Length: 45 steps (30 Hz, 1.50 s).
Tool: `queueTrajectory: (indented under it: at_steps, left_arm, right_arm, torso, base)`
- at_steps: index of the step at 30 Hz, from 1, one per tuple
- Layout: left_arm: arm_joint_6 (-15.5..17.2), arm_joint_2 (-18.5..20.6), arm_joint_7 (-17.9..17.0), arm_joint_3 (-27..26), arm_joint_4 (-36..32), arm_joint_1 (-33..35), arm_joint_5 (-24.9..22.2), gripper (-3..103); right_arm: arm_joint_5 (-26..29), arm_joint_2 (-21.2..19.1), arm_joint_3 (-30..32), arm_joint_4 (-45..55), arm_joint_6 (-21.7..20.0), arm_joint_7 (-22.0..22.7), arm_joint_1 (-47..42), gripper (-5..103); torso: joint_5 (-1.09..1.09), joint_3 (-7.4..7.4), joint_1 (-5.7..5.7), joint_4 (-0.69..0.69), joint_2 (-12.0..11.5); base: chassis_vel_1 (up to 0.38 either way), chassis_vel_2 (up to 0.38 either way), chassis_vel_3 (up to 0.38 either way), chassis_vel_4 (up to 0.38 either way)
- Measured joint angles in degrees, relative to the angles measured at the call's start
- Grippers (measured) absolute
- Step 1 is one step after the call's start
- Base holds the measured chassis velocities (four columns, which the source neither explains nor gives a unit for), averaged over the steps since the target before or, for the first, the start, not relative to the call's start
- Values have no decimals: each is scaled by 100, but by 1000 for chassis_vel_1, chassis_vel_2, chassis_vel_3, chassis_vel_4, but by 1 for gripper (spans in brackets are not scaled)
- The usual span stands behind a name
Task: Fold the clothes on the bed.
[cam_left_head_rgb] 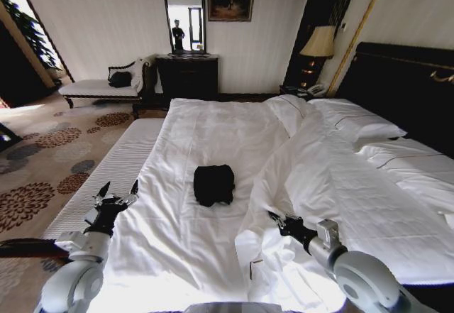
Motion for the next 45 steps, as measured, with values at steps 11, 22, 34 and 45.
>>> queueTrajectory:
  at_steps: [11,22,34,45]
  left_arm:
    - [-40,114,19,-11,98,-62,-117,100]
    - [-40,185,19,-52,140,-114,-193,100]
    - [-67,53,26,-92,176,-52,-162,100]
    - [-159,-149,34,-275,175,151,-101,100]
  right_arm:
    - [344,59,1530,-49,98,-31,-685,3]
    - [-437,642,2581,-408,521,-217,-1165,3]
    - [-585,1240,3655,-507,842,-196,-1360,3]
    - [-1309,1840,4216,-1678,1580,-178,-1169,3]
  torso:
    - [0,0,0,0,0]
    - [2,0,0,0,0]
    - [-1,-1,0,-2,1]
    - [0,-1,0,1,0]
  base:
    - [0,0,0,0]
    - [0,0,0,0]
    - [0,0,0,0]
    - [0,0,0,0]
